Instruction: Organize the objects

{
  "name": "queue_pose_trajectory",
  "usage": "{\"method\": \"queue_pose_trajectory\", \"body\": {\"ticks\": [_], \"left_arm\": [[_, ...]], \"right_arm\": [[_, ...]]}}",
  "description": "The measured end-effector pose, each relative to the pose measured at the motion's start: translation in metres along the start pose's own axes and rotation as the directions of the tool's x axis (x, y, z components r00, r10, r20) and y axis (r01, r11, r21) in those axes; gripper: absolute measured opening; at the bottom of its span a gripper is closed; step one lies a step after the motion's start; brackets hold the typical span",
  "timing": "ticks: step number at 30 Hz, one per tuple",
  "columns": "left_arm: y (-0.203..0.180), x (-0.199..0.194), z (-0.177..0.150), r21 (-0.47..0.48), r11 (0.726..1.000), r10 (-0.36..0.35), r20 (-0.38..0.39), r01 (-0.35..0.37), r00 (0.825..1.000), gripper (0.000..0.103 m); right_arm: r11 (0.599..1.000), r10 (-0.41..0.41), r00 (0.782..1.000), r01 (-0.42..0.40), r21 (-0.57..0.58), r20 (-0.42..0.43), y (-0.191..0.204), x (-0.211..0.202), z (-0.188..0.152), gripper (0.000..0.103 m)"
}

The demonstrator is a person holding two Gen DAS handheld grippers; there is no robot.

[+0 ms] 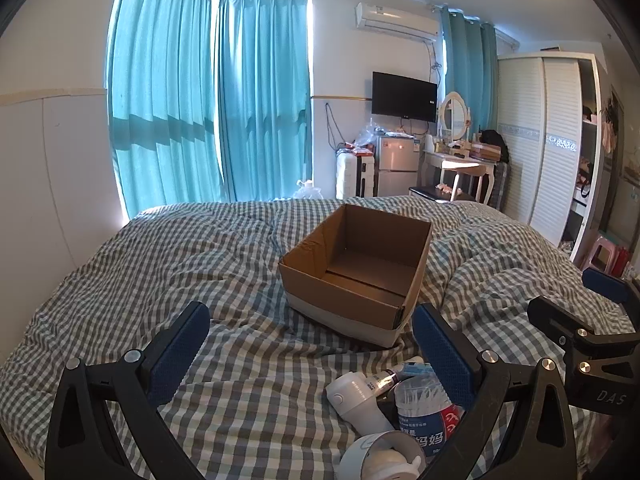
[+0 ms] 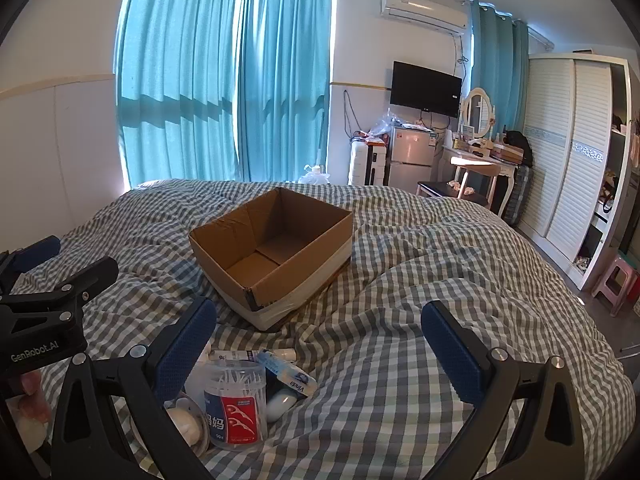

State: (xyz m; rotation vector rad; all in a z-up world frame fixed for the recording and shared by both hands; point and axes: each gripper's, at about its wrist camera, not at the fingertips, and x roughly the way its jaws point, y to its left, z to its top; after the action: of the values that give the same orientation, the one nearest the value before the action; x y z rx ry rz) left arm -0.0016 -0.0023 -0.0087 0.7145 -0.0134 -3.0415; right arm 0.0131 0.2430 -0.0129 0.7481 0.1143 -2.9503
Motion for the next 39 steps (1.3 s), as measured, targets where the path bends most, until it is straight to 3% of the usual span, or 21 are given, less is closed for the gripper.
{"method": "queue_pose_trajectory", "body": {"ticks": [39], "left_arm": [[0.0, 0.0007, -0.0015, 0.015, 1.0, 0.01, -0.014, -0.01, 1.0, 0.103]], "right_arm": [[1.0, 0.018, 1.0, -0.018, -0.013, -0.007, 0.0054, -0.0006, -0.001, 0.103]]}}
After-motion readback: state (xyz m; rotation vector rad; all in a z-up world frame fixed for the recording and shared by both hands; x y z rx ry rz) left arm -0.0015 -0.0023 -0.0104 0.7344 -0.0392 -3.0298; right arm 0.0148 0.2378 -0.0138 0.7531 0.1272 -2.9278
